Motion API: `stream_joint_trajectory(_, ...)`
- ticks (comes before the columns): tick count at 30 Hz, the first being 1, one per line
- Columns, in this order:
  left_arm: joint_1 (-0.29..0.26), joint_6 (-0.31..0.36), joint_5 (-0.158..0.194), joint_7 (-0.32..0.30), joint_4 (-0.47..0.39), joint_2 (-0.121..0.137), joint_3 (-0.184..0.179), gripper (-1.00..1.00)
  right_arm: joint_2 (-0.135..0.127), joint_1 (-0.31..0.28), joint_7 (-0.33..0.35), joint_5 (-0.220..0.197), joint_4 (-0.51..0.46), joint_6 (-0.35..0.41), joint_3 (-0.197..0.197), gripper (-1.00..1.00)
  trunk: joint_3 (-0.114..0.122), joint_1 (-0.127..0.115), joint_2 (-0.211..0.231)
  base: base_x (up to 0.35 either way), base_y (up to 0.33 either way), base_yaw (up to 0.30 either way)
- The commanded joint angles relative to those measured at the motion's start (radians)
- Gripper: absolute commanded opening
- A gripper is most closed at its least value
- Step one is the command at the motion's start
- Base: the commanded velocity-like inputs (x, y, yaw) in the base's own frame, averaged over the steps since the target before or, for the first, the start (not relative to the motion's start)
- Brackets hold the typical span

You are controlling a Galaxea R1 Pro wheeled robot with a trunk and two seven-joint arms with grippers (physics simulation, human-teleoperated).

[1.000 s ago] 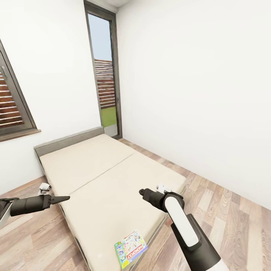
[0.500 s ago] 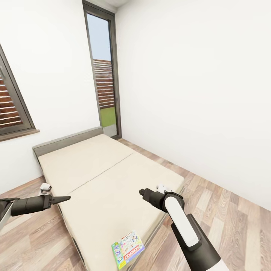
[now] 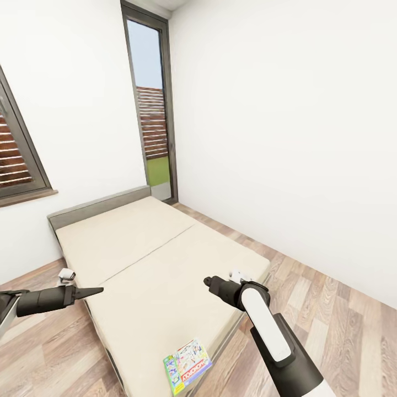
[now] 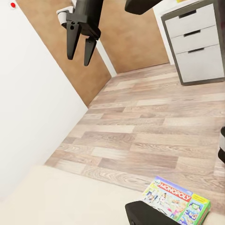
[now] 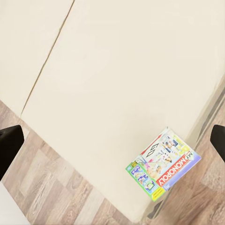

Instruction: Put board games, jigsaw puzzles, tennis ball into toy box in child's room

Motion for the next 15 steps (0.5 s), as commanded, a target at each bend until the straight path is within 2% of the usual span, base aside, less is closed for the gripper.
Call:
stream_joint_trajectory(1,-0.001,0.011,0.001,-0.003,0.000,0.000,0.000,1.00,0.000,-0.001,-0.010,-0.008,-0.001,0.002,0.000,1.00,-0.002,0.001,-0.002,0.000,0.000,0.000)
stream_joint_trajectory(15,-0.001,0.010,0.001,-0.003,0.000,0.000,0.000,1.00,0.000,-0.001,-0.010,-0.008,-0.001,0.001,0.001,1.00,-0.002,0.001,-0.002,0.000,0.000,0.000)
